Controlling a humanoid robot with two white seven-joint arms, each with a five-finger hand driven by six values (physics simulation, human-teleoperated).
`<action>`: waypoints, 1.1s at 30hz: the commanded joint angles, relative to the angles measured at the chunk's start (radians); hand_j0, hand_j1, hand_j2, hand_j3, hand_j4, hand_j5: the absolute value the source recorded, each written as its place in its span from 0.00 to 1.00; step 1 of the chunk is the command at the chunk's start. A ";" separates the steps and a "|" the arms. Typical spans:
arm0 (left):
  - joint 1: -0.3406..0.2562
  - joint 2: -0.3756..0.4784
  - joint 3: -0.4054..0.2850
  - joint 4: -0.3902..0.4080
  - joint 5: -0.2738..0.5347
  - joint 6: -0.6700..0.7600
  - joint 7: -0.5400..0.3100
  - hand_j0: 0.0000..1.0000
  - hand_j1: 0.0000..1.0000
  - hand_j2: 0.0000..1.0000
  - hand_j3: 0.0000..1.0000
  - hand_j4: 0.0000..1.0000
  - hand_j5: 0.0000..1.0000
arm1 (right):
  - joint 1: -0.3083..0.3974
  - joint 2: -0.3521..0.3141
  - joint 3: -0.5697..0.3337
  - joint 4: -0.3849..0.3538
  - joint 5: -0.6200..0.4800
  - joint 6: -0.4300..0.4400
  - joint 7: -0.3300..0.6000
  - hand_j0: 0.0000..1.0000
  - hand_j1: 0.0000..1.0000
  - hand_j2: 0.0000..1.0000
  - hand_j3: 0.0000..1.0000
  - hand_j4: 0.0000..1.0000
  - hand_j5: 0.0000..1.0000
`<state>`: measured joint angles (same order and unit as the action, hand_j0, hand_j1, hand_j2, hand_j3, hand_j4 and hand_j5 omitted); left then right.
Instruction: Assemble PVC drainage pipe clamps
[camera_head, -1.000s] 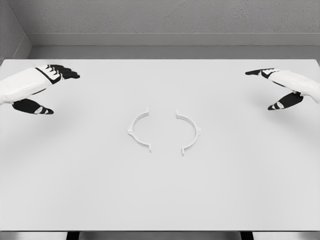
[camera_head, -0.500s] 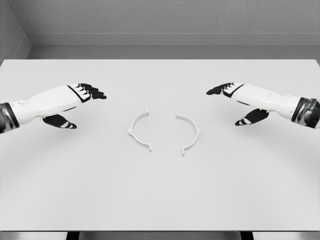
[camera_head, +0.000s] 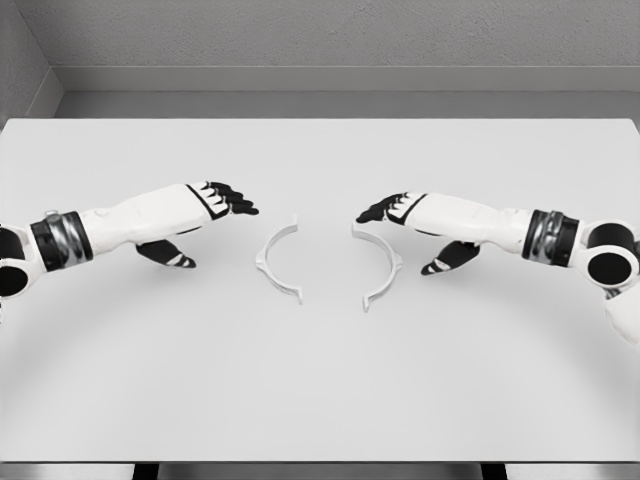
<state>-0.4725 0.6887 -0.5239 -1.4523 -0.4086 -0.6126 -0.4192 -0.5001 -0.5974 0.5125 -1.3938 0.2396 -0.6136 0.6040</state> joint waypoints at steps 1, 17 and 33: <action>-0.005 -0.049 -0.002 0.036 -0.022 0.002 -0.020 1.00 1.00 1.00 1.00 1.00 1.00 | 0.000 0.007 -0.003 0.001 -0.003 0.003 0.007 1.00 1.00 1.00 1.00 1.00 1.00; -0.032 -0.063 -0.022 0.039 -0.024 0.002 -0.021 1.00 1.00 1.00 1.00 1.00 1.00 | 0.020 0.064 -0.003 0.006 -0.002 0.003 0.007 1.00 1.00 1.00 1.00 1.00 1.00; -0.034 -0.064 -0.021 0.041 -0.022 0.002 -0.021 1.00 1.00 1.00 1.00 1.00 1.00 | 0.054 0.094 -0.006 0.016 -0.002 0.003 0.007 1.00 1.00 1.00 1.00 1.00 1.00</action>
<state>-0.5062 0.6241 -0.5463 -1.4115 -0.4392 -0.6129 -0.4408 -0.4464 -0.5040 0.5069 -1.3776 0.2458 -0.6136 0.6113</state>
